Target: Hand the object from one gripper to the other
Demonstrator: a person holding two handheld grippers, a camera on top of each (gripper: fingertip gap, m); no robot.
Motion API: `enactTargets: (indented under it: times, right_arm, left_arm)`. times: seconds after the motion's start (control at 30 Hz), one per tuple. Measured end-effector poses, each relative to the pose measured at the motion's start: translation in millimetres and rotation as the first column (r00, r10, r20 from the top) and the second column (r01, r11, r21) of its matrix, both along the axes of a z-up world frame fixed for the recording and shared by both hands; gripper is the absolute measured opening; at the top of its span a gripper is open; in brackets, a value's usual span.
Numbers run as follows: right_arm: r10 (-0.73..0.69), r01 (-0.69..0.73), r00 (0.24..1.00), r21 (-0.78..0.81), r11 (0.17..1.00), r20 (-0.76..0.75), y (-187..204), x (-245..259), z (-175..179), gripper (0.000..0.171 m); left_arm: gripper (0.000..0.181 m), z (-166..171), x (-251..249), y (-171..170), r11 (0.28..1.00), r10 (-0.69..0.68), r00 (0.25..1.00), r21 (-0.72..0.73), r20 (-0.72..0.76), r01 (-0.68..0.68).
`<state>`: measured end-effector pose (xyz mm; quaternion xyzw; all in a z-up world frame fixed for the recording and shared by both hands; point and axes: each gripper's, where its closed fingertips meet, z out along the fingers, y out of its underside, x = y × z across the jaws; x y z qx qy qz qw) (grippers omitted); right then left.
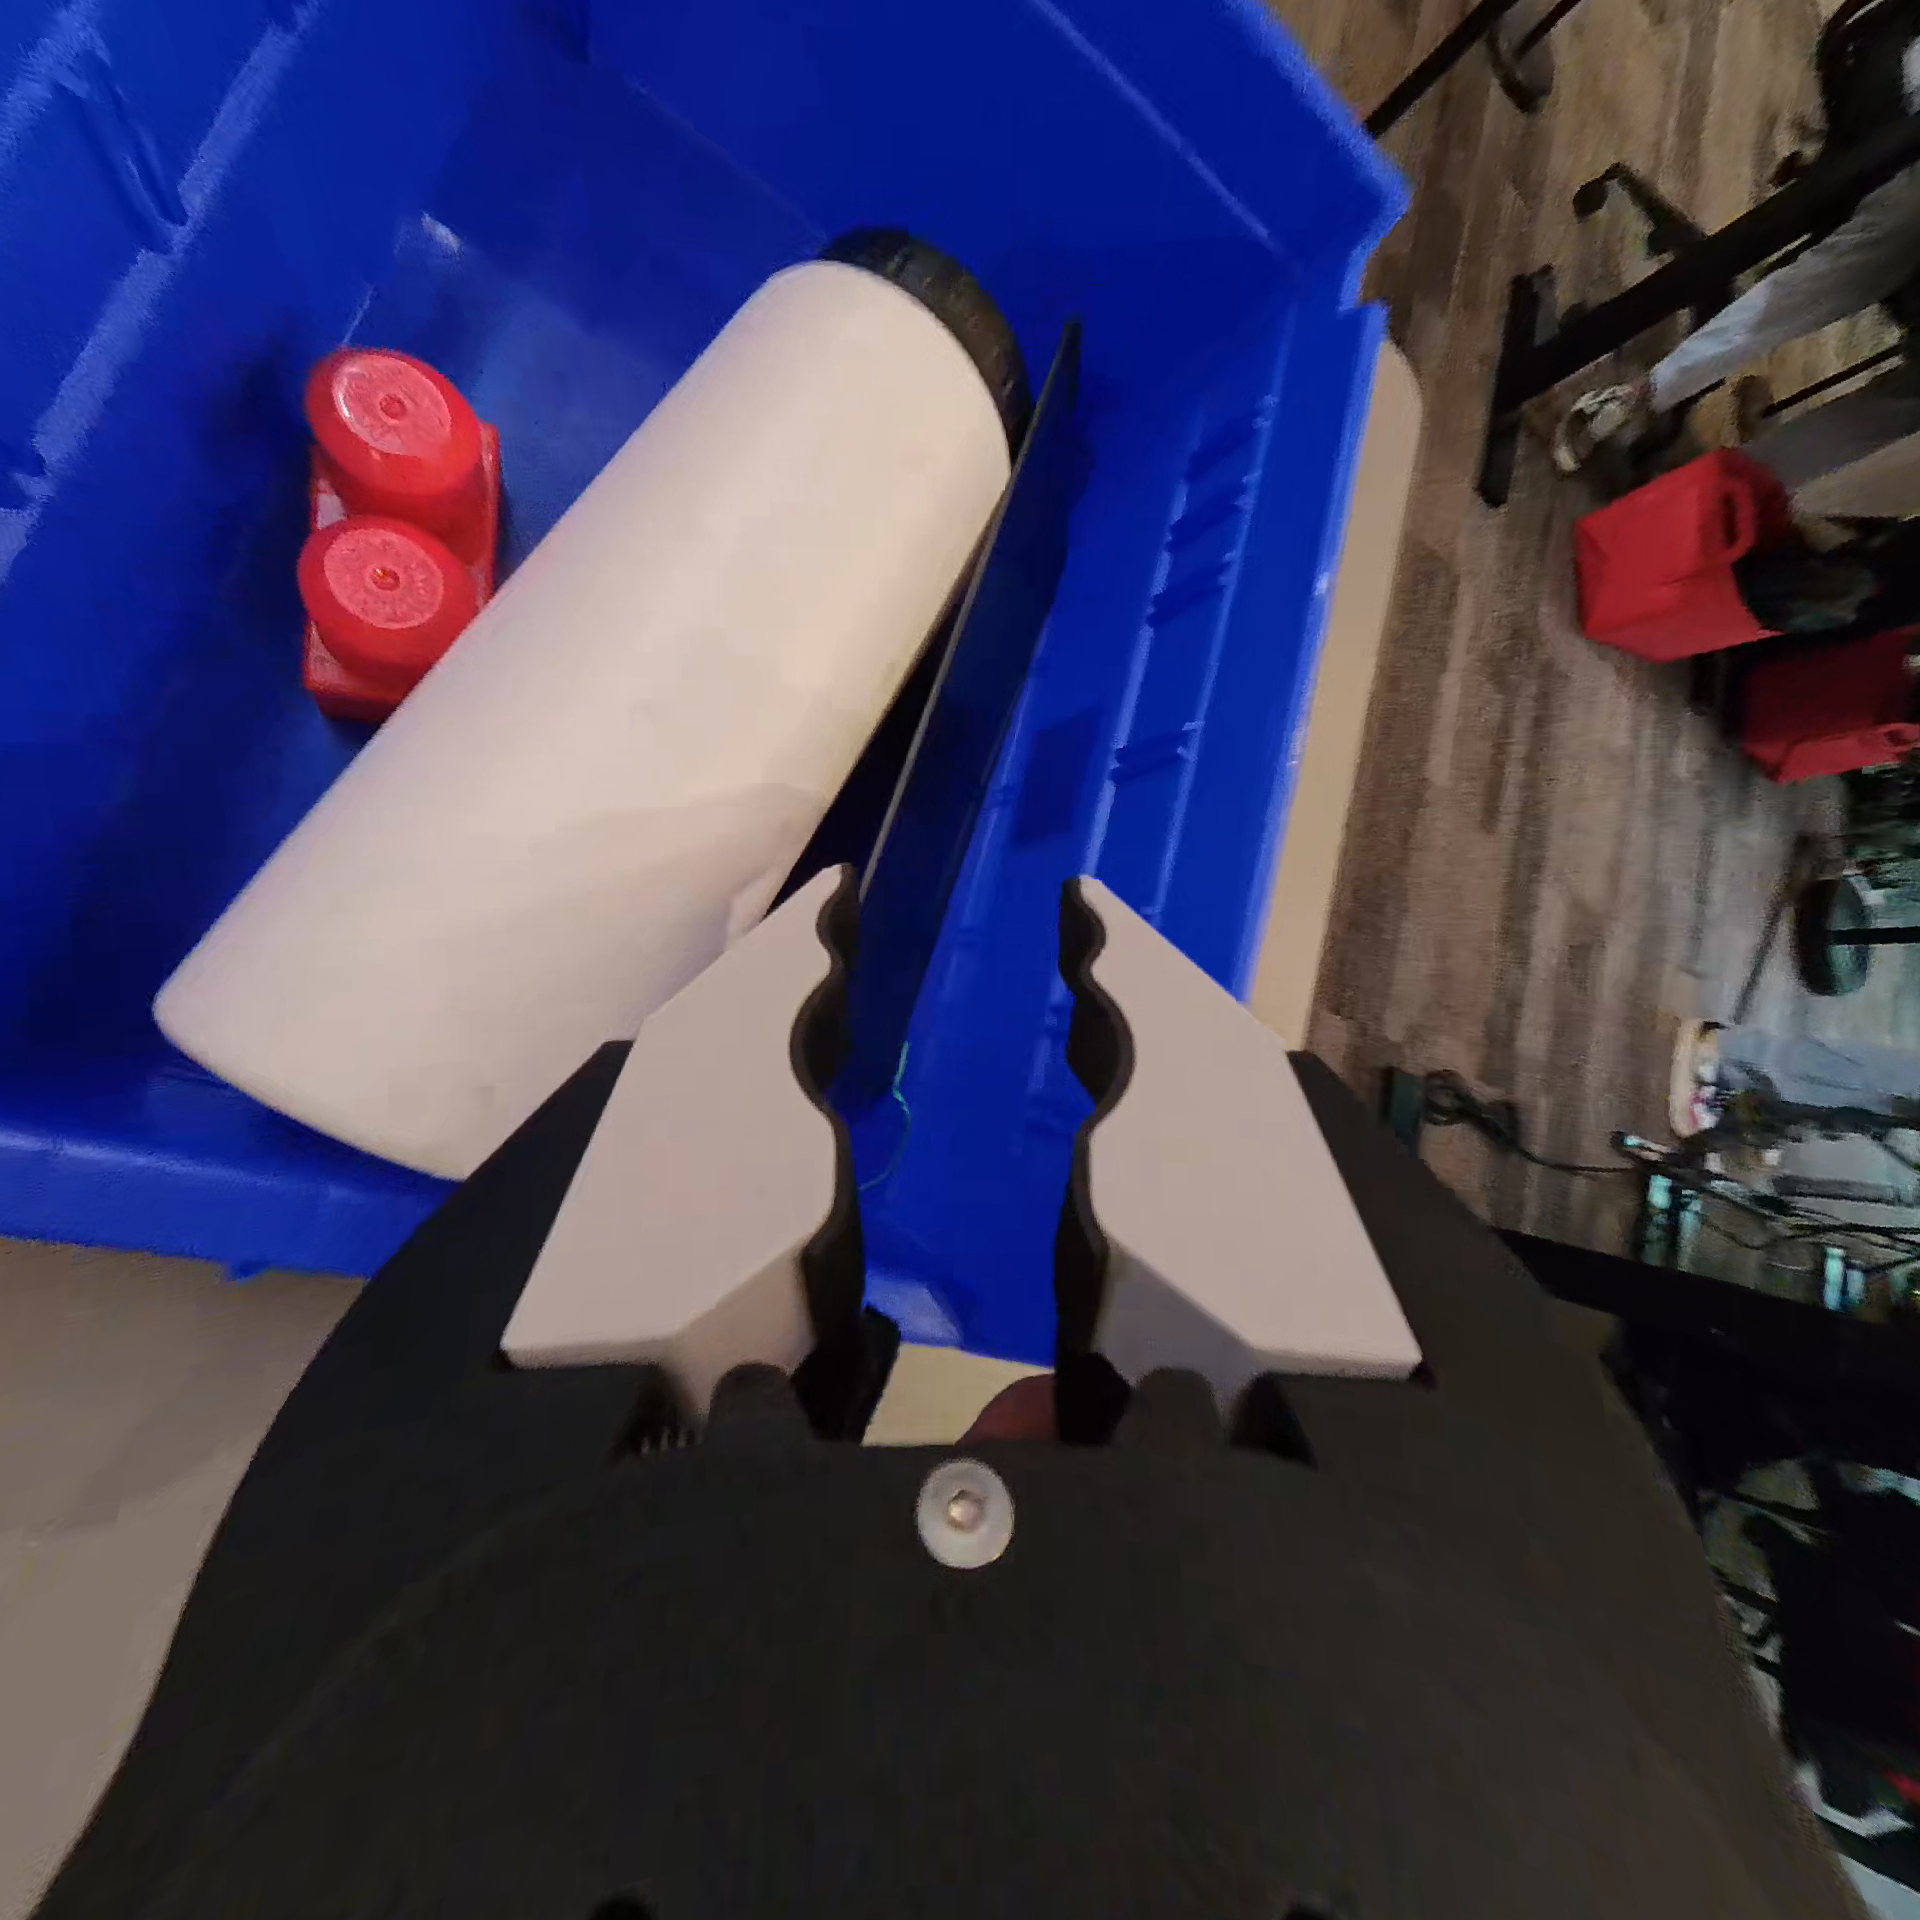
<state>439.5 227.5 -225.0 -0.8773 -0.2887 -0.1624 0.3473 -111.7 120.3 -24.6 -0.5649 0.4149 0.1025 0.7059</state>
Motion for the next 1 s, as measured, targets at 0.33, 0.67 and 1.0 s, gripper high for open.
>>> enactTargets:
  times: [0.33,0.67,1.0]
  right_arm:
    - [0.44,-0.372,0.895,0.415,0.83,-0.078,-31,-196,175,0.031]
    - [0.705,-0.499,0.673,0.565,0.657,-0.225,-57,-341,207,0.029]
    - [0.692,-0.521,0.686,0.512,0.683,-0.223,-37,-340,170,0.028]
  left_arm:
    - [0.046,38,-111,-13,0.96,0.276,0.95,0.0,0.145,-0.279]
    - [0.052,-65,-170,-13,0.803,0.336,0.936,-0.551,0.103,-0.227]
    - [0.052,-163,-267,-8,0.395,0.663,0.724,-0.733,-0.19,-0.554]
